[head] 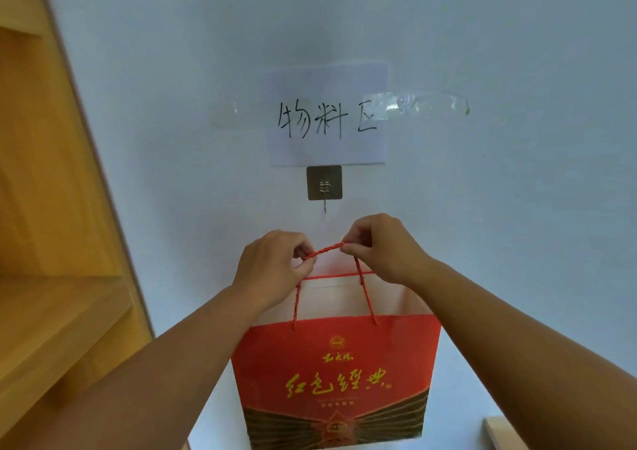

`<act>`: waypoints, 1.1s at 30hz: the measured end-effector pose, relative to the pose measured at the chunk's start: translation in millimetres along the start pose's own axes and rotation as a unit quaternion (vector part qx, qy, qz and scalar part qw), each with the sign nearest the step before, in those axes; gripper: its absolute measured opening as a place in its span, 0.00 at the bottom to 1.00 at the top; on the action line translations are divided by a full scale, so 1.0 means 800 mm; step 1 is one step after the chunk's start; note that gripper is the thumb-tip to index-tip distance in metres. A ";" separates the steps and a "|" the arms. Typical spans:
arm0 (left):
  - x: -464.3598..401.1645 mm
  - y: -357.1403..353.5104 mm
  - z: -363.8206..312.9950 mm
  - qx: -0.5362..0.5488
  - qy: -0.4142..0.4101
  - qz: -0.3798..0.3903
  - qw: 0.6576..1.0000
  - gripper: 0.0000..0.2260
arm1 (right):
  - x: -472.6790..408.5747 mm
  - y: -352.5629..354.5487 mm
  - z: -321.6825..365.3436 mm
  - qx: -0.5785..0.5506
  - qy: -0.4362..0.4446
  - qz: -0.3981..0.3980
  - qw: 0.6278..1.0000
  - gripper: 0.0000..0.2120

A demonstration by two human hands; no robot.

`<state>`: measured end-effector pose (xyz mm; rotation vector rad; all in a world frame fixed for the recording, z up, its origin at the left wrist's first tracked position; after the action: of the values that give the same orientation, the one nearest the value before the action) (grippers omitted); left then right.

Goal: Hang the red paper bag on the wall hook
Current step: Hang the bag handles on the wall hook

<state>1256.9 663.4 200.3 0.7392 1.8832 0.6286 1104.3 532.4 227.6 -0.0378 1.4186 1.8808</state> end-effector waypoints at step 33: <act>-0.052 -0.020 0.059 0.045 0.082 -0.043 0.995 0.21 | -0.064 -0.069 -0.009 0.099 0.001 -0.122 0.988 0.08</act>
<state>1310.5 627.3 195.7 0.6773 2.0934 0.5672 1169.7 503.6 202.9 -0.1101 1.5228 1.5363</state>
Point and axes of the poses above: each hand's wrist, its own x-axis away from the middle knuckle, its own y-axis out of the back of the hand, z = x × y, the point moved 2 cm from there along -x, towards the middle knuckle, and after that the axes turned 10 degrees about x, right-handed, at the moved point
